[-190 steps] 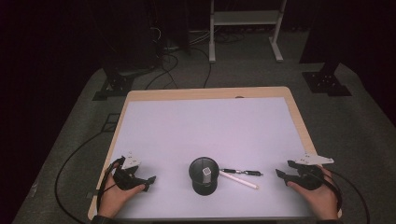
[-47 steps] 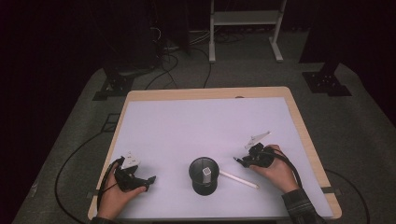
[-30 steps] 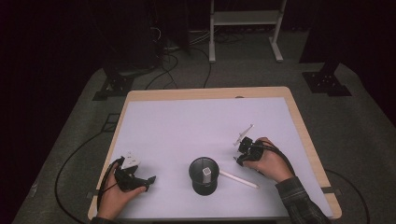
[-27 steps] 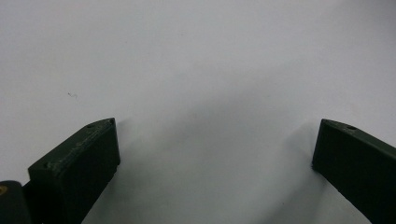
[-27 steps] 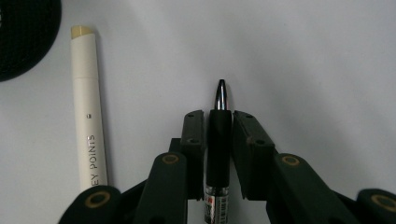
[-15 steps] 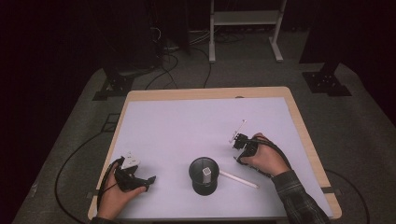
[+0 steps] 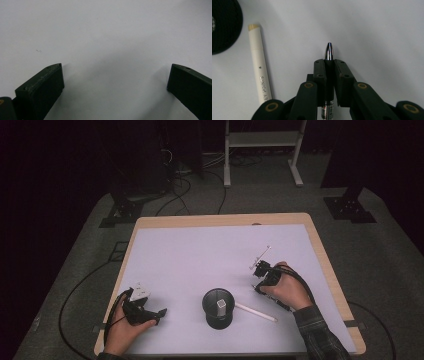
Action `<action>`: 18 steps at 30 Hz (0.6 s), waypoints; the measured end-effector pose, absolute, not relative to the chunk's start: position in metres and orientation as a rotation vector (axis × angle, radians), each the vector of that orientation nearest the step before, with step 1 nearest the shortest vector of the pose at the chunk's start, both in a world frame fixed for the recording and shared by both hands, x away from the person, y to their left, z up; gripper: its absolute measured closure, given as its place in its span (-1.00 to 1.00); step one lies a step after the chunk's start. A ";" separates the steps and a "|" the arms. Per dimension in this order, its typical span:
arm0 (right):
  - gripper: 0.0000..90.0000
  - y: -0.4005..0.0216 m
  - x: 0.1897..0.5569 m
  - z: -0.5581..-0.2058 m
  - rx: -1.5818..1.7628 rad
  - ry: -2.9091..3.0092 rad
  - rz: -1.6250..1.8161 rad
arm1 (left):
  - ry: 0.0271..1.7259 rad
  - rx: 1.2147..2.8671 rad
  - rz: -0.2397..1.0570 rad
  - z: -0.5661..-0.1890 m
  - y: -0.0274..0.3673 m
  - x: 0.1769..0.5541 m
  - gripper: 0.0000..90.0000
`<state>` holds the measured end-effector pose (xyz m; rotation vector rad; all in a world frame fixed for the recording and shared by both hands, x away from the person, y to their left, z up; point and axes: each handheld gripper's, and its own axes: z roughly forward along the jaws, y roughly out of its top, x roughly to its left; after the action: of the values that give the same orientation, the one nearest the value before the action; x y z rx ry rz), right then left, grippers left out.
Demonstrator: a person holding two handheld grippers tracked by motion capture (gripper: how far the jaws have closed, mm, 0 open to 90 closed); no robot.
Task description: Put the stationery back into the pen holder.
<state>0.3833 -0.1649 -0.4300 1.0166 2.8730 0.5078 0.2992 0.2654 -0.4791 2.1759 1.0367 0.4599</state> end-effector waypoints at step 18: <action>0.77 -0.178 0.371 -0.408 1.026 2.783 0.723 | 1.041 2.174 0.457 -0.479 0.265 0.299 -1.00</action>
<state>0.3712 -0.1776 -0.4080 1.0264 2.7827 0.7231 0.2992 0.2653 -0.4791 2.1744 1.0405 0.4571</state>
